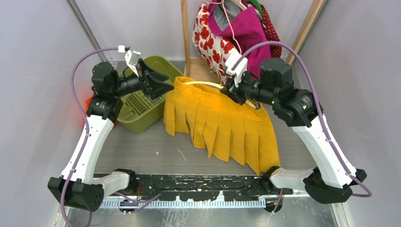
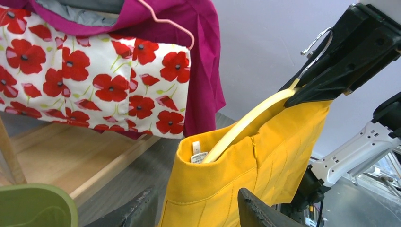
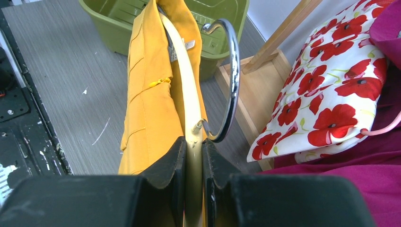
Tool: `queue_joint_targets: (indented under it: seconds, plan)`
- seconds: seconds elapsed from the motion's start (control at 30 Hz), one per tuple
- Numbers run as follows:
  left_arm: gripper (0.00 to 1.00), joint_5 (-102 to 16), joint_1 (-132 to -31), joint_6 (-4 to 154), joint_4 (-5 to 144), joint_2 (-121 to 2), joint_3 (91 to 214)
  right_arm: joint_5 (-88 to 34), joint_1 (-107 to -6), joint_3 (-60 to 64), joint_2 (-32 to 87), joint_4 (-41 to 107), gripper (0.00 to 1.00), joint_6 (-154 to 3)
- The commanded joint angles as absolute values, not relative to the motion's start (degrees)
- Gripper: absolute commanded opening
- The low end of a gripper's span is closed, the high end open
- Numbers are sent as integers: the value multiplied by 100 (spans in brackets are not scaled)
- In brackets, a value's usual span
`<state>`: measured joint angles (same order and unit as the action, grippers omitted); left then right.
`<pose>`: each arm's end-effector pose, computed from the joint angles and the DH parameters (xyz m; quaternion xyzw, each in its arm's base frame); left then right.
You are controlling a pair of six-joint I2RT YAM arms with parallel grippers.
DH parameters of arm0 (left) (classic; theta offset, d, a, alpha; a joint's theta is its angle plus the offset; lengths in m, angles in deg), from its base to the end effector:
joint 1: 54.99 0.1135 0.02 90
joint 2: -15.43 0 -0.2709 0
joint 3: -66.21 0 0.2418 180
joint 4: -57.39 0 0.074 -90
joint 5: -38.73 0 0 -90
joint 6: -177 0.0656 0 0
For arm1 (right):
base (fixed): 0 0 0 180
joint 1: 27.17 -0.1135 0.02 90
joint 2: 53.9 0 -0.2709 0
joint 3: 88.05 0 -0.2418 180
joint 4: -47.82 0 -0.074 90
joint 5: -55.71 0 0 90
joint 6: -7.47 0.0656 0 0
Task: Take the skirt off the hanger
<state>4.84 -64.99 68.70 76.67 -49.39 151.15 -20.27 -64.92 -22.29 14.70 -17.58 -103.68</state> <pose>0.2292 -0.0957 0.4435 0.2893 0.6420 -0.4738 0.5288 0.1640 0.1471 0.4921 -0.4603 0.6724 0.1812 0.5506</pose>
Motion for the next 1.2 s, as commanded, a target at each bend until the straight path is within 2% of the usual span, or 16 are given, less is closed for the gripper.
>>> queue_joint_targets:
  seconds: [0.0,0.7,1.17]
  plan:
    - [61,773,-6472,6675,7037,-4945,15223,-1935,-6471,-2639,1247,-1012,1,-10360]
    - [61,1084,-6492,6072,6008,-5478,15100,-1891,-6476,-2683,1265,-1050,1,-10327]
    - [55,1048,-6921,6066,5997,-5825,15262,-1909,-6471,-2659,1257,-1053,1,-10319]
